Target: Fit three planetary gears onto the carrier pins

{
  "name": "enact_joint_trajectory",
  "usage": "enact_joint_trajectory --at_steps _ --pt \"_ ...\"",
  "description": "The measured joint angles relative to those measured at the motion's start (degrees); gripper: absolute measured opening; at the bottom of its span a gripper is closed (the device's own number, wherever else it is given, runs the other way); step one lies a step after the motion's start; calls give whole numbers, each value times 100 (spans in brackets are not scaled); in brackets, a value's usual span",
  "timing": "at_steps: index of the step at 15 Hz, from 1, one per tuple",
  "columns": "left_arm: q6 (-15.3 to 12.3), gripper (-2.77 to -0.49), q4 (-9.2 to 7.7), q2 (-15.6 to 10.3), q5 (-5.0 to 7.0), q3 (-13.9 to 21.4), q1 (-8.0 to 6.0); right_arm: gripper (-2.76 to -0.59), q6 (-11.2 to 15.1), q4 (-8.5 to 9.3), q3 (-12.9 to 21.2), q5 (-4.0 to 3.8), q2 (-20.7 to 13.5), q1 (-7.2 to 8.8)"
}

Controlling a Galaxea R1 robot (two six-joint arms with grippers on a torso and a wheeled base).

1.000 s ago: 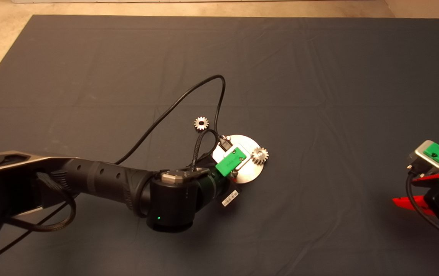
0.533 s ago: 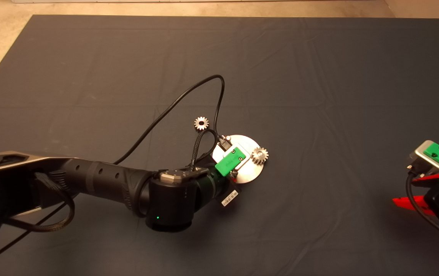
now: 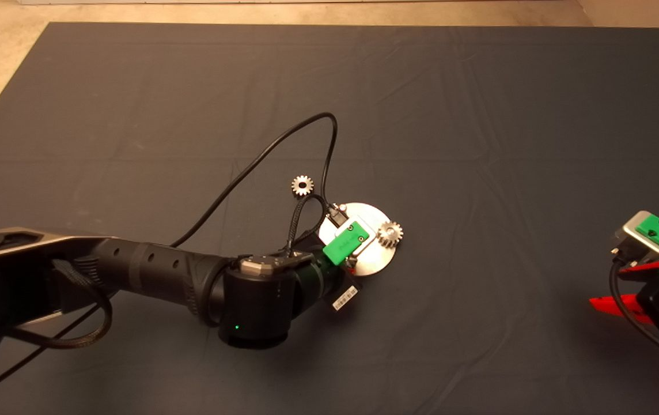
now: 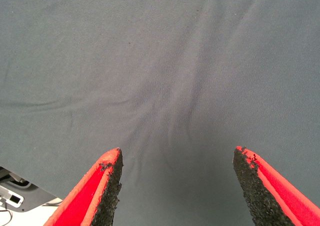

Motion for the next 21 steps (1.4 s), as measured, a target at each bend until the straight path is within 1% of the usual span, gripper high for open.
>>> enact_joint_trajectory --at_steps 1,2,4,5,7,10,11,12,13,14,15,16,17,18,19,20,21 --pt "0 -245 -1 0 0 0 0 -173 0 0 0 0 -1 0" --pt "0 -236 -4 0 0 0 0 -173 0 0 0 0 -1 0" --pt "0 -234 -12 0 -2 0 0 -173 -22 0 0 2 -51 0" --pt "0 -223 -11 0 6 0 0 -173 -22 0 0 0 -64 0" --pt "0 -220 -12 -9 16 0 0 -173 -22 0 0 2 -62 2" --pt "0 -207 -12 -17 20 1 0 -173 -23 0 0 2 -62 0" --pt "0 -199 -12 -17 17 11 0 -173 -24 0 0 2 -62 0" --pt "0 -192 -12 -28 24 50 0 -173 -24 0 0 2 -62 0" --pt "0 -192 -12 -57 35 151 -5 -173 -24 0 0 2 -62 0" --pt "-1 -189 -23 -90 55 281 -45 -173 -24 0 0 2 -62 2" --pt "-2 -179 -23 -122 59 400 -110 -173 -24 0 0 2 -62 0" --pt "-2 -178 -31 -144 68 450 -154 -173 -24 0 0 2 -62 0" --pt "-2 -167 -73 -158 104 452 -179 -173 -24 0 0 2 -62 0" --pt "-2 -162 -131 -180 133 463 -195 -173 -24 0 0 2 -62 0" --pt "-2 -161 -217 -217 165 519 -208 -173 -24 0 0 2 -61 0" --pt "-2 -151 -277 -282 193 612 -223 -173 -24 0 0 2 -62 0" --pt "-2 -148 -333 -357 201 696 -239 -173 -24 0 0 5 -62 0"
